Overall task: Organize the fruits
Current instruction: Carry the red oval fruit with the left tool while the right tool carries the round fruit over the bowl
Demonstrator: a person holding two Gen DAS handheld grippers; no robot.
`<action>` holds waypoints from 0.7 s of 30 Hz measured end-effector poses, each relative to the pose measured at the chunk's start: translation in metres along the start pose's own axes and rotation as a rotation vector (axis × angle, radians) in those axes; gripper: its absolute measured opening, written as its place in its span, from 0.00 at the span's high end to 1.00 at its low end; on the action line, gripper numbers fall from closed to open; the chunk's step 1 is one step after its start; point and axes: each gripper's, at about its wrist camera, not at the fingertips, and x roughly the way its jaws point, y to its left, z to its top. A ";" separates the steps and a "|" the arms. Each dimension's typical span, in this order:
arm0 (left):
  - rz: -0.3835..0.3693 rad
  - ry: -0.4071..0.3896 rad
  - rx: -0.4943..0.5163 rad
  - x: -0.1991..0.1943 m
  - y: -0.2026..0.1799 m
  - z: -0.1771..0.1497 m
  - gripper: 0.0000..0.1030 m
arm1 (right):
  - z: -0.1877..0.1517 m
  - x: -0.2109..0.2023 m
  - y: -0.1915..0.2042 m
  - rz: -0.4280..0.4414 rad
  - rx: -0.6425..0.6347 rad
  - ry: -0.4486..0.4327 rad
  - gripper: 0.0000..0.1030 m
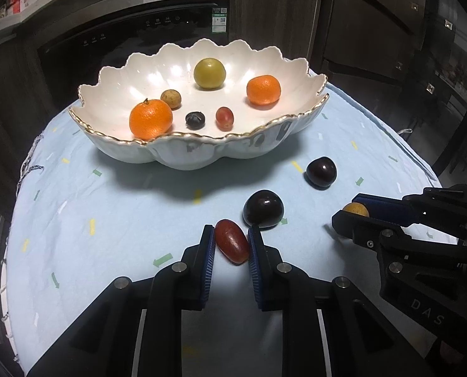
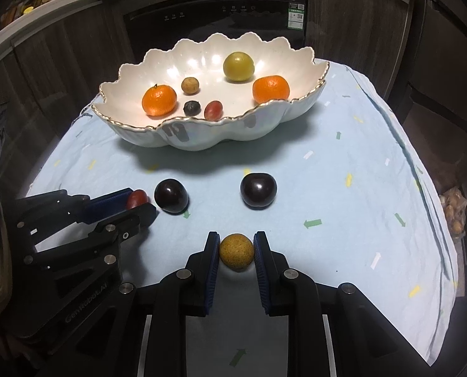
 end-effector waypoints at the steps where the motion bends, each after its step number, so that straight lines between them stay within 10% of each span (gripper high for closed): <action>1: 0.003 -0.002 0.000 -0.001 0.000 0.000 0.79 | 0.000 -0.001 0.000 0.000 -0.001 -0.003 0.77; 21: 0.036 -0.046 -0.026 -0.034 0.002 0.019 0.79 | 0.019 -0.027 0.001 -0.004 -0.004 -0.091 0.77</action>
